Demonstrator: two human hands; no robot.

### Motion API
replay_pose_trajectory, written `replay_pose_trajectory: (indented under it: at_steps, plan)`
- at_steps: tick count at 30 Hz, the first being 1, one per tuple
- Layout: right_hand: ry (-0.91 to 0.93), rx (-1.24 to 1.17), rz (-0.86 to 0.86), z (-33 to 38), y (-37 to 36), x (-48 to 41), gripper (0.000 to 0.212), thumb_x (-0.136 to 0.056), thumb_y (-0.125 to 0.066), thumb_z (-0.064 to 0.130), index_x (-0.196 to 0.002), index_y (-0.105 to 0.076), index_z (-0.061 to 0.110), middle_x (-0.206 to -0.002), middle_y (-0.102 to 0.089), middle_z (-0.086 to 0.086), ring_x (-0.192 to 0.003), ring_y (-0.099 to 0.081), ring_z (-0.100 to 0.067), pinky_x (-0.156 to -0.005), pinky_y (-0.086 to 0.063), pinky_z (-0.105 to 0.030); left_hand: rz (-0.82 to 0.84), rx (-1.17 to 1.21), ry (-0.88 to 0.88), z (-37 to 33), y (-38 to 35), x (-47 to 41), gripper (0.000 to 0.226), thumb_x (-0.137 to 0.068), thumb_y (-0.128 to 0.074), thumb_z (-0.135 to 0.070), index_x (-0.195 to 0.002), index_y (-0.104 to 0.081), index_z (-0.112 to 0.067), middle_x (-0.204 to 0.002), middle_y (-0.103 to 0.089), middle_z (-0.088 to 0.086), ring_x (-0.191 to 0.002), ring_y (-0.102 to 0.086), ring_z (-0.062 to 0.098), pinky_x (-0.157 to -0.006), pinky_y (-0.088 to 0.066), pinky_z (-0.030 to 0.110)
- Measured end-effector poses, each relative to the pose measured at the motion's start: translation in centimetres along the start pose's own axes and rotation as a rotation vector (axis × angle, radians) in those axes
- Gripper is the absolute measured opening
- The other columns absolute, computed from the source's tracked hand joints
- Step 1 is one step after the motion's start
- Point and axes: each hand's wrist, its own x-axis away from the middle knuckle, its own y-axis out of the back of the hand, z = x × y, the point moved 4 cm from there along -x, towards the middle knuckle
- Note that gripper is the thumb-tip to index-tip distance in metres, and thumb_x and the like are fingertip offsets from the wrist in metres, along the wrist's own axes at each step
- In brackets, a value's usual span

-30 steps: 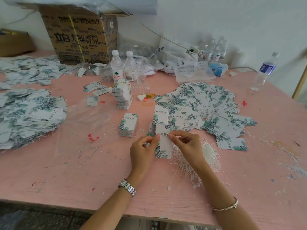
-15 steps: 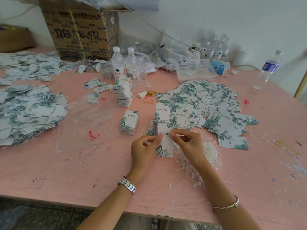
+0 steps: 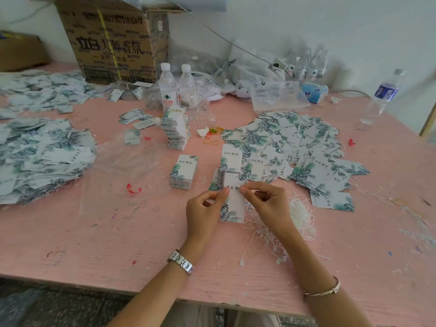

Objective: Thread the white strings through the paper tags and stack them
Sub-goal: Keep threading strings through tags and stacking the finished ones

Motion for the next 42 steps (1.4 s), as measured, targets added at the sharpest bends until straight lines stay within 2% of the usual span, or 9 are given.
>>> replay_pose_trajectory:
  at_steps: [6, 12, 16, 18, 20, 24, 29, 36, 42]
  plan:
    - [0.007, 0.013, -0.003, 0.3, 0.0, 0.0, 0.018, -0.088, -0.076, 0.019, -0.084, -0.078, 0.036, -0.086, -0.076, 0.007, -0.055, -0.054, -0.038, -0.051, -0.044, -0.046, 0.012, 0.003, 0.006, -0.2, 0.0, 0.1, 0.029, -0.078, -0.076, -0.050, -0.078, -0.079, -0.021, -0.054, -0.064, -0.011, -0.049, -0.049, 0.002, -0.050, -0.040, 0.022]
    - [0.005, -0.006, 0.012, 0.4, 0.1, 0.0, 0.010, -0.089, -0.075, 0.018, -0.086, -0.078, 0.028, -0.077, -0.073, -0.008, -0.048, -0.032, -0.019, -0.047, -0.026, -0.029, 0.026, 0.013, 0.040, -0.2, 0.0, 0.2, 0.018, -0.083, -0.079, -0.040, -0.078, -0.079, -0.022, -0.062, -0.070, -0.003, -0.055, -0.056, 0.008, -0.054, -0.046, 0.029]
    - [0.021, -0.198, -0.003, 0.9, 0.6, -0.1, 0.007, -0.088, -0.072, 0.015, -0.093, -0.077, 0.012, -0.098, -0.070, -0.013, -0.042, -0.027, -0.016, -0.040, -0.023, -0.019, 0.044, 0.050, 0.048, -0.6, -0.1, 0.4, 0.022, -0.080, -0.078, -0.043, -0.076, -0.078, -0.022, -0.065, -0.072, -0.003, -0.056, -0.056, 0.006, -0.054, -0.047, 0.025]
    - [-0.015, -0.274, -0.030, 0.9, 1.3, -0.3, 0.010, -0.089, -0.071, 0.019, -0.094, -0.075, 0.012, -0.080, -0.065, -0.015, -0.041, -0.021, -0.012, -0.039, -0.018, -0.022, 0.069, 0.081, 0.049, -0.9, -0.1, 0.6, 0.027, -0.075, -0.076, -0.049, -0.077, -0.079, -0.022, -0.071, -0.075, 0.002, -0.062, -0.061, 0.010, -0.059, -0.050, 0.028]
    - [-0.045, -0.293, -0.041, 0.8, 1.8, -0.5, 0.007, -0.088, -0.070, 0.022, -0.091, -0.074, 0.016, -0.063, -0.058, 0.002, -0.044, -0.021, -0.011, -0.040, -0.018, -0.023, 0.103, 0.100, 0.055, -1.0, -0.2, 0.8, 0.028, -0.074, -0.076, -0.051, -0.078, -0.080, -0.023, -0.078, -0.075, 0.014, -0.068, -0.062, 0.020, -0.064, -0.051, 0.035]
    - [-0.063, -0.275, 0.003, 0.7, 1.5, -0.5, 0.014, -0.094, -0.066, 0.009, -0.090, -0.076, 0.019, -0.053, -0.043, 0.005, -0.044, -0.023, -0.008, -0.041, -0.022, -0.020, 0.162, 0.116, 0.049, -1.4, -0.4, 1.3, 0.030, -0.076, -0.078, -0.047, -0.079, -0.080, -0.017, -0.080, -0.072, 0.025, -0.069, -0.058, 0.024, -0.067, -0.051, 0.041]
    - [-0.063, -0.319, 0.123, 1.0, 0.9, -0.4, 0.014, -0.090, -0.065, 0.022, -0.092, -0.078, 0.027, -0.052, -0.028, -0.002, -0.045, -0.017, -0.010, -0.042, -0.020, -0.019, 0.191, 0.146, 0.094, -1.9, -0.7, 1.6, 0.034, -0.075, -0.079, -0.042, -0.082, -0.079, -0.009, -0.086, -0.073, 0.027, -0.076, -0.059, 0.028, -0.079, -0.053, 0.059]
    - [-0.060, -0.316, 0.201, 0.5, 0.9, -0.4, 0.020, -0.095, -0.062, 0.025, -0.107, -0.078, 0.020, -0.052, -0.029, -0.003, -0.045, -0.016, -0.010, -0.043, -0.021, -0.018, 0.271, 0.203, 0.167, -2.3, -1.0, 2.0, 0.027, -0.074, -0.077, -0.039, -0.082, -0.079, -0.014, -0.089, -0.078, 0.010, -0.083, -0.073, 0.020, -0.076, -0.059, 0.029]
    - [-0.028, -0.324, 0.234, 0.6, 1.0, -0.4, 0.027, -0.093, -0.064, 0.031, -0.114, -0.076, 0.019, -0.054, -0.027, -0.020, -0.046, -0.016, -0.012, -0.044, -0.020, -0.020, 0.301, 0.223, 0.166, -2.4, -1.0, 2.0, 0.028, -0.074, -0.077, -0.039, -0.082, -0.079, -0.012, -0.092, -0.078, 0.011, -0.086, -0.072, 0.023, -0.082, -0.058, 0.037]
